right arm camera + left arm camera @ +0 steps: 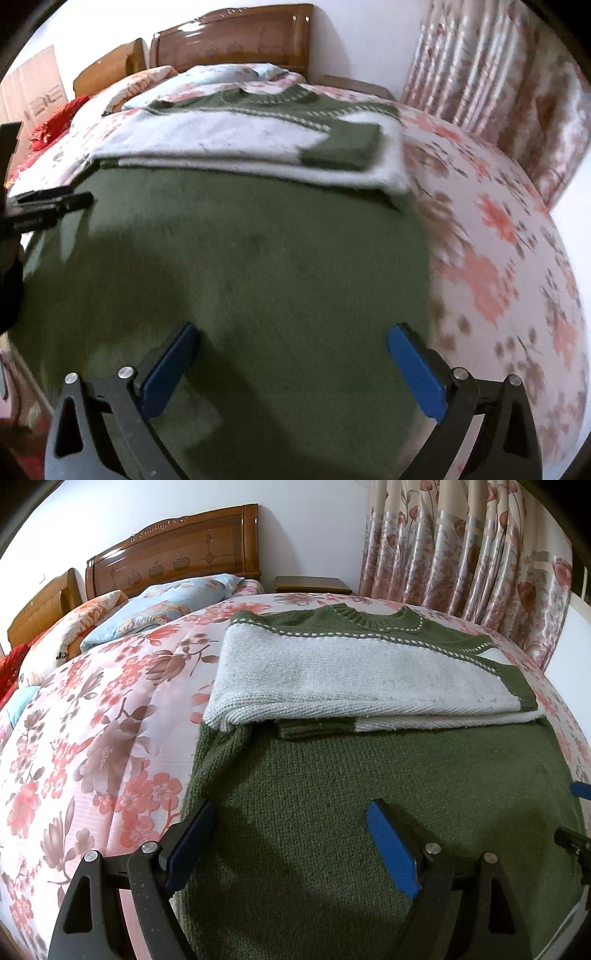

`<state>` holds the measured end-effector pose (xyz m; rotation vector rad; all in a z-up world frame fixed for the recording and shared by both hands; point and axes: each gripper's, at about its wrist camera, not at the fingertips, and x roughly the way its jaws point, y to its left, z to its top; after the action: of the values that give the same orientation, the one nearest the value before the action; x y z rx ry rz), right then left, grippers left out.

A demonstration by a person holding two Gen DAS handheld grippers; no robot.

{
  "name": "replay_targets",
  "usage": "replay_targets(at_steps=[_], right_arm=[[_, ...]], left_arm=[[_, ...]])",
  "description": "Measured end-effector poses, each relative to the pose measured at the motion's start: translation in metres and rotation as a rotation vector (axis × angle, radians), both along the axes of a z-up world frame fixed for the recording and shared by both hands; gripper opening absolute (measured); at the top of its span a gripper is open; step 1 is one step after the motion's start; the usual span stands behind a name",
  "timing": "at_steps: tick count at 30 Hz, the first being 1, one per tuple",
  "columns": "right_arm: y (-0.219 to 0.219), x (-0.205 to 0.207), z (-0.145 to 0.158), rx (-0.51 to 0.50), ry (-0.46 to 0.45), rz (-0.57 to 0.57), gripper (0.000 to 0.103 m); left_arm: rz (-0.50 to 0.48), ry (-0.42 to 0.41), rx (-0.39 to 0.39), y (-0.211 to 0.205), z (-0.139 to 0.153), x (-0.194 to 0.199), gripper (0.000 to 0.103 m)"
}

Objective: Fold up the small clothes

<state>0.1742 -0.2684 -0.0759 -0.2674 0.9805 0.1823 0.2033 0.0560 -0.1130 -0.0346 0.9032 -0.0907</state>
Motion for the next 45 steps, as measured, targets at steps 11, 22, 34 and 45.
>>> replay_targets(at_steps=[11, 22, 34, 45], right_arm=[[0.071, -0.040, -0.009, -0.034, -0.081, 0.190, 0.103], [0.021, -0.061, -0.008, 0.019, -0.019, 0.152, 0.103], [-0.028, -0.114, 0.003, -0.056, -0.054, 0.085, 0.103], [-0.122, -0.163, -0.021, 0.523, 0.036, -0.133, 0.103]], left_arm=[[0.000, 0.000, -0.001, 0.000, 0.000, 0.000, 0.086], [-0.012, 0.006, 0.014, -0.002, 0.001, -0.009, 0.086], [-0.072, 0.002, 0.050, 0.044, 0.003, -0.139, 0.082], [-0.141, 0.140, -0.572, 0.095, -0.031, -0.207, 0.076]])
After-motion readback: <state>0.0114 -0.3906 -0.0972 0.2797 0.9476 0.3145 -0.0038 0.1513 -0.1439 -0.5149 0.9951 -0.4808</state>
